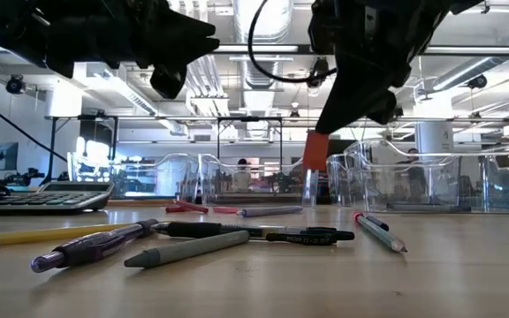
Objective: Sort crayons/erasers/pens/pencils in bins
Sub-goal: Put the orange eraser into the top right transparent bin
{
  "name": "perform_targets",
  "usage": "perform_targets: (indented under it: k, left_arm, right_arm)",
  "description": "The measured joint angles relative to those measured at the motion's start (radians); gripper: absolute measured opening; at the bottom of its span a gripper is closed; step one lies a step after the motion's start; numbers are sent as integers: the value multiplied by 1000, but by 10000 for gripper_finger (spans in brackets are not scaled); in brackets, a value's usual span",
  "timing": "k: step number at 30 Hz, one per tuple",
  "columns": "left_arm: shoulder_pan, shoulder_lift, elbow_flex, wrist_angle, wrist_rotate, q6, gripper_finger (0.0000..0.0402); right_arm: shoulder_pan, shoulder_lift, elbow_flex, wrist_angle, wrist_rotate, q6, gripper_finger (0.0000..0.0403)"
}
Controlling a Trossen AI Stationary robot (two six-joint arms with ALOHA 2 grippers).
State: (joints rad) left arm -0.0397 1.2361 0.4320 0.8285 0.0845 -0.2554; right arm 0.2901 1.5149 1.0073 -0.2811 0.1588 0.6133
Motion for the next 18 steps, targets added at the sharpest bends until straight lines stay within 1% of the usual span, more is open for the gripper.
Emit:
perform_targets:
  k: [8,18]
  left_arm:
    - [-3,-13,0,-9,0,0,83]
    - [-2,-29,0,-9,0,6,83]
  right_arm:
    - [0,-95,0,-22,47,-16,8]
    - [-1,-238,-2,-153,157,-30,8]
